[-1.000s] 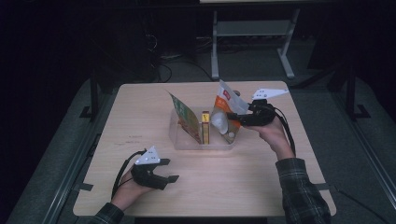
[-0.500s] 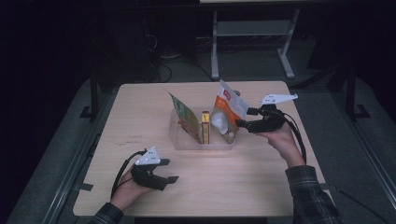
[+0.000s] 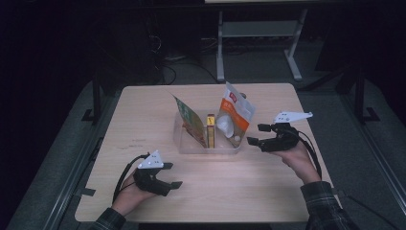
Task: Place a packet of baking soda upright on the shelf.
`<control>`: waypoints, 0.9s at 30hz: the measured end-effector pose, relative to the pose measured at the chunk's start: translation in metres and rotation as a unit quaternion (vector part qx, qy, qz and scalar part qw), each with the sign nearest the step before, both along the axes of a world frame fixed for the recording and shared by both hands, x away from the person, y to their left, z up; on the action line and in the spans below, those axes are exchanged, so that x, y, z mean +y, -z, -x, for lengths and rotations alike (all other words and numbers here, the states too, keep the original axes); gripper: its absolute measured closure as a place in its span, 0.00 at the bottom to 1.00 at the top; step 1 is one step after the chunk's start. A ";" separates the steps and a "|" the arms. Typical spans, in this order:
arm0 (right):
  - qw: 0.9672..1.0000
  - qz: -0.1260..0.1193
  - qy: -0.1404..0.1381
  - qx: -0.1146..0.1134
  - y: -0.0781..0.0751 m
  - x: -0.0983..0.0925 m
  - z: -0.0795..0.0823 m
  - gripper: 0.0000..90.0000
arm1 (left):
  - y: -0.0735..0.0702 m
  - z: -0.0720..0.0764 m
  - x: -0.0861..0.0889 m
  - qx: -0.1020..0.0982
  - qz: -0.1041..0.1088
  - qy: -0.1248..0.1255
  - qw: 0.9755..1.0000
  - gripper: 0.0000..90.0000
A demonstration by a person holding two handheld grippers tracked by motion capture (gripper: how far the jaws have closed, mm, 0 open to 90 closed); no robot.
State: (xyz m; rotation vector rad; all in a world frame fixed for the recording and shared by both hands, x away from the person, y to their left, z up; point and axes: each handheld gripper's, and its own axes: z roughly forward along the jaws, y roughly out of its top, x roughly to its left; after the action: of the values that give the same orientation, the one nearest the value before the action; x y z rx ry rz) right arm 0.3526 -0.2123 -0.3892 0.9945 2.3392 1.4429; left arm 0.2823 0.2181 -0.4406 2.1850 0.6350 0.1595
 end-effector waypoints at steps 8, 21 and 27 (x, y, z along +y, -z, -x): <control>1.000 0.004 -0.009 -0.001 0.011 0.004 0.021 0.24 | -0.001 0.001 0.008 -0.003 0.000 -0.005 1.000 0.18; 0.999 0.042 -0.020 -0.001 0.035 0.016 0.061 0.20 | 0.002 0.014 0.027 0.003 0.003 -0.029 1.000 0.17; 0.999 0.050 -0.020 0.005 0.046 0.016 0.079 0.18 | 0.005 0.019 0.032 0.006 0.003 -0.032 0.999 0.17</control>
State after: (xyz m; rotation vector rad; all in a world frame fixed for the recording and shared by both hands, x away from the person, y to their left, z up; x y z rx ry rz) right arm 0.2736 -0.1960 -0.4350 0.9349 2.4254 1.3235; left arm 0.2633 0.2500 -0.4455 2.1621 0.7113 0.1771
